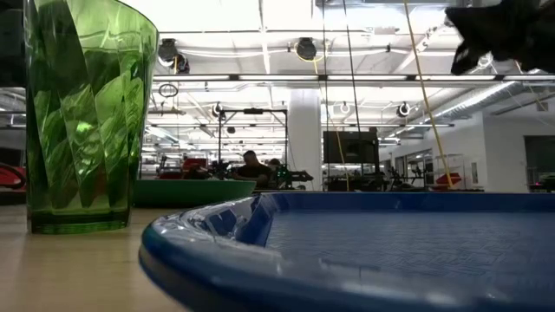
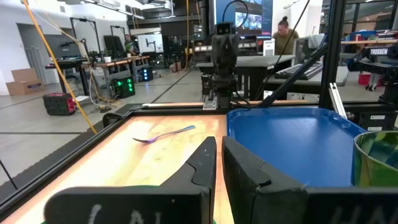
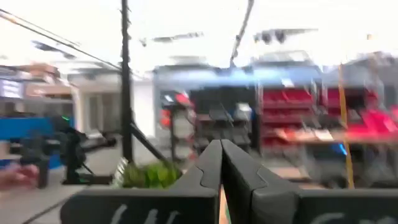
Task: Pick and place plate/cup/fork/spoon on tray
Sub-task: Put the green cup in the top right corner of the blue tray
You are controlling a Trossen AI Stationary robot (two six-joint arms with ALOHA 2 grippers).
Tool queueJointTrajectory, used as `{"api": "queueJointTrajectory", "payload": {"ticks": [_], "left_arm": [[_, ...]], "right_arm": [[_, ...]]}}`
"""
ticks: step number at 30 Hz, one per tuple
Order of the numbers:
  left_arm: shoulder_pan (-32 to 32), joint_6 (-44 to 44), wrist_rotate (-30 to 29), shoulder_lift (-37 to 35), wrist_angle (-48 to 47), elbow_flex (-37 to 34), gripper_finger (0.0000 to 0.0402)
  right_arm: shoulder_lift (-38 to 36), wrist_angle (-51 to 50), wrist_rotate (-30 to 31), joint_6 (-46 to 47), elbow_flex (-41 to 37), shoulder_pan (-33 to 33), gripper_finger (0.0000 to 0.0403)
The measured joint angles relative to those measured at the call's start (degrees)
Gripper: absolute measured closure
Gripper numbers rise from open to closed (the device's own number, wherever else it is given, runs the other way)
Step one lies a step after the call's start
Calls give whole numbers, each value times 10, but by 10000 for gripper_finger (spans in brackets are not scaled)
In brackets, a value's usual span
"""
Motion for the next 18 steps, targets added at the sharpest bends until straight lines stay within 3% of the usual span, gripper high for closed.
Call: {"api": "queueJointTrajectory", "payload": {"ticks": [8, 18], "left_arm": [[0, 0, 0, 0, 0, 0, 371], [0, 0, -2, 1, -1, 0, 371]], "right_arm": [[75, -50, -7, -47, 189, 0, 403], [299, -200, -2, -91, 470, 0, 403]]}}
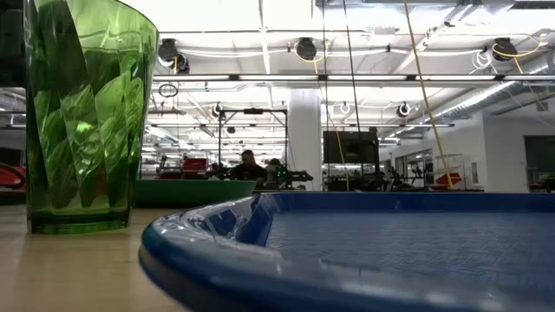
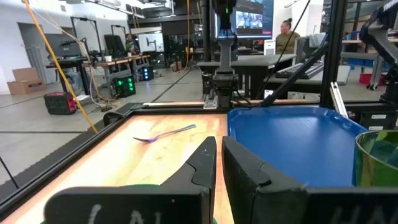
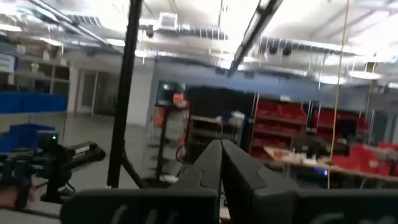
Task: Pick and place plate/cup/fork/spoon on tray
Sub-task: Put the green cup in the top right corner of the blue tray
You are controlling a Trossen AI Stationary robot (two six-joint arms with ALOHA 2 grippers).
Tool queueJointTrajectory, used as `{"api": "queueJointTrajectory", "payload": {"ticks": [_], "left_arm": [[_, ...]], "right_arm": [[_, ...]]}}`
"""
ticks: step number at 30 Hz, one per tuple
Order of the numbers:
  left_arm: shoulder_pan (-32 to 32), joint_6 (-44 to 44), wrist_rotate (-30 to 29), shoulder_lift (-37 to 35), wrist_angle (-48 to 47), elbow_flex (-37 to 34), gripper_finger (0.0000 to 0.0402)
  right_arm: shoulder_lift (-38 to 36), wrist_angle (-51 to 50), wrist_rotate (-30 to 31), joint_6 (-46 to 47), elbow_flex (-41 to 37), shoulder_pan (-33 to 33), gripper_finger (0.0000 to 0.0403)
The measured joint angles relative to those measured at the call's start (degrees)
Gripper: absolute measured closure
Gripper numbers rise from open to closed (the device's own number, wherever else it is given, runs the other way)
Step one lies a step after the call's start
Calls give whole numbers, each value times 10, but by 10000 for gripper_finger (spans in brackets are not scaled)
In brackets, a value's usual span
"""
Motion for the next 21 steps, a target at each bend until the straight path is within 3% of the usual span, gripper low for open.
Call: {"api": "queueJointTrajectory", "payload": {"ticks": [13, 19, 21], "left_arm": [[0, -17, 1, 0, 2, 0, 371], [0, -34, 2, 0, 3, 0, 371], [0, -33, 2, 0, 11, 0, 371]], "right_arm": [[281, -304, 56, -21, 336, 0, 403], [325, -362, 159, 13, 385, 0, 403], [332, -377, 164, 27, 385, 0, 403]]}}
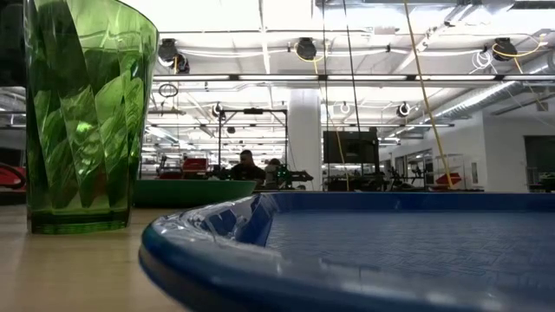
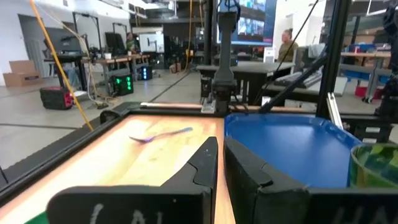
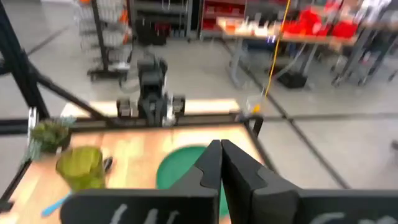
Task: Pick and place plate/cup/fork/spoon on tray
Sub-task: Put the green cup in the top right corner of the blue tray
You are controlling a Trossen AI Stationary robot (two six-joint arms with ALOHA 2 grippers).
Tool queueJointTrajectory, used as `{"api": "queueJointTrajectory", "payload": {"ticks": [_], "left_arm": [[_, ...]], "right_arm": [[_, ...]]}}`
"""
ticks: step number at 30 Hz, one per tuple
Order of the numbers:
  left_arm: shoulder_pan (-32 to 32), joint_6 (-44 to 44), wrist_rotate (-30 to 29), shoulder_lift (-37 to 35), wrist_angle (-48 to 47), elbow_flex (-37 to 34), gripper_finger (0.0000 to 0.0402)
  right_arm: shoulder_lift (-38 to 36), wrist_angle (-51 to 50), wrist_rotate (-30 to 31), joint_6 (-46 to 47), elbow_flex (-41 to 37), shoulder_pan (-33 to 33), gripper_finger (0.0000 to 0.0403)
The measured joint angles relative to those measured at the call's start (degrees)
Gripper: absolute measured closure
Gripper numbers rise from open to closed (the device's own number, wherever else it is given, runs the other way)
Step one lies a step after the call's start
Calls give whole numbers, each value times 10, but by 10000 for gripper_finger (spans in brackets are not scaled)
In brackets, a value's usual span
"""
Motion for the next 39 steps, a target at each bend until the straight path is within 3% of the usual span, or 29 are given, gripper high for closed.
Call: {"api": "queueJointTrajectory", "payload": {"ticks": [11, 16, 21, 27, 35, 39], "left_arm": [[0, -33, -1, 1, 76, 0, 371], [-3, -117, 14, 9, 135, 1, 371], [-21, -131, 33, 49, 134, 37, 371], [-50, -86, 33, 149, 123, 133, 371], [-105, -50, 34, 329, -66, 351, 371], [-146, -39, 34, 431, -116, 434, 371]], "right_arm": [[24, -112, -3, 80, -17, 0, 403], [23, -118, -4, 92, -57, 0, 403], [19, -80, -4, 107, -123, 0, 403], [19, 28, -15, 146, -226, 6, 403], [19, 149, -34, 196, -327, 37, 403], [19, 175, -33, 196, -352, 57, 403]]}}
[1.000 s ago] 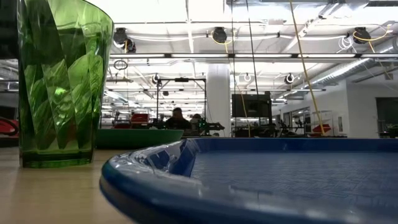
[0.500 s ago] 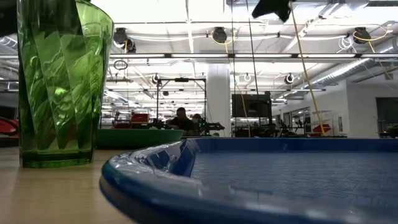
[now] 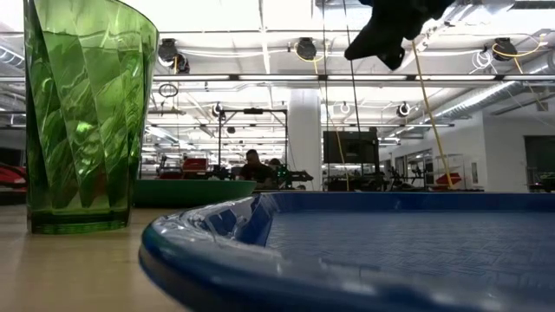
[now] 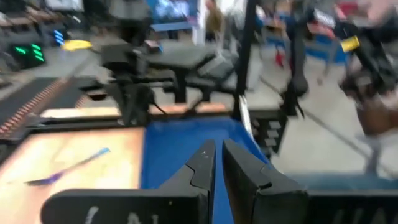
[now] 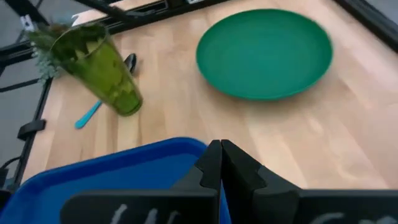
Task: Pick and place plate/cup/fork/spoon on tray
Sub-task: Put the green cup in the top right corner of the blue tray
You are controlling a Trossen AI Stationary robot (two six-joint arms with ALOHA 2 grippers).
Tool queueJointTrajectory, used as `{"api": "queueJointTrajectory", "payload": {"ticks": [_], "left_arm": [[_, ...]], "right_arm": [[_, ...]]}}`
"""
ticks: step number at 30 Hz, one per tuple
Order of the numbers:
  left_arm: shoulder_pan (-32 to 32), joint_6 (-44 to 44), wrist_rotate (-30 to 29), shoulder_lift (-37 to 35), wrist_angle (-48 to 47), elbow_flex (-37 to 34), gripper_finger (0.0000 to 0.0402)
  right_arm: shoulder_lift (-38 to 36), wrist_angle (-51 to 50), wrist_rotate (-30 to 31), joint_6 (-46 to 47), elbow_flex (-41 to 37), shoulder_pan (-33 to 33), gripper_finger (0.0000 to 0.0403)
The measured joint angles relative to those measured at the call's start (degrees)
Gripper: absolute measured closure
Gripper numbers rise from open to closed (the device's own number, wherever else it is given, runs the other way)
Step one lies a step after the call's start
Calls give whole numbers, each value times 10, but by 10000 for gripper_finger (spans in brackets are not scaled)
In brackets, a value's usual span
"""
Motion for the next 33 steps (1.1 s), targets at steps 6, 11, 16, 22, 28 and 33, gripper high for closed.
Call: {"api": "queueJointTrajectory", "payload": {"ticks": [6, 11, 16, 22, 28, 33], "left_arm": [[-67, 10, -30, 141, -90, 111, 371], [-122, -24, -62, 234, -202, 207, 371], [-160, -96, -77, 309, -317, 280, 371], [-199, -144, -76, 369, -372, 339, 359], [-204, -155, -77, 426, -397, 383, 298], [-199, -184, -76, 460, -455, 396, 255]], "right_arm": [[0, 3, 0, 0, -3, 26, 403], [-5, 2, 1, 0, -3, 47, 403], [-4, 0, 1, 0, -3, 74, 403], [-4, -2, 1, 0, -3, 102, 403], [-4, -2, 1, -9, -3, 112, 403], [-4, -2, 1, -11, -3, 112, 403]]}}
